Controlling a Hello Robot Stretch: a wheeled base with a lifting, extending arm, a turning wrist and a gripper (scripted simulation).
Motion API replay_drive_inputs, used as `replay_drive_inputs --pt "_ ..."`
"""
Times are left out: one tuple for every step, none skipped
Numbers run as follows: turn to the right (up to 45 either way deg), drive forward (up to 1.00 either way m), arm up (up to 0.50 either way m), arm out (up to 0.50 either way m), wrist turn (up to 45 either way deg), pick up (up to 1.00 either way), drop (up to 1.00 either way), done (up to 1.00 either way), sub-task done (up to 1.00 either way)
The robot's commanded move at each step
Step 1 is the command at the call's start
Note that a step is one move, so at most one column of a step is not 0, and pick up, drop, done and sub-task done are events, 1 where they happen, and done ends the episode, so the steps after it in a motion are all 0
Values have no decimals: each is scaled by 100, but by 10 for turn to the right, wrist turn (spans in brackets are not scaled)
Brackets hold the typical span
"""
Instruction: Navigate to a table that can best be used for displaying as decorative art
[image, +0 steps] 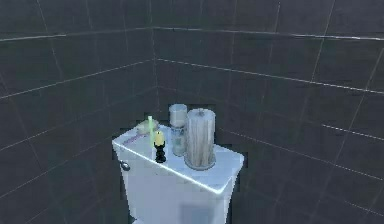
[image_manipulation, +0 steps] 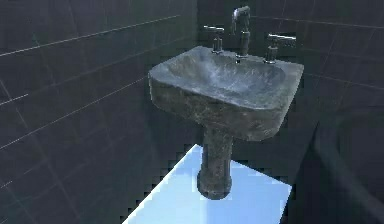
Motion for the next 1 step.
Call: replay_drive_inputs --pt "450 0 0 0 0 0 0 0 0"
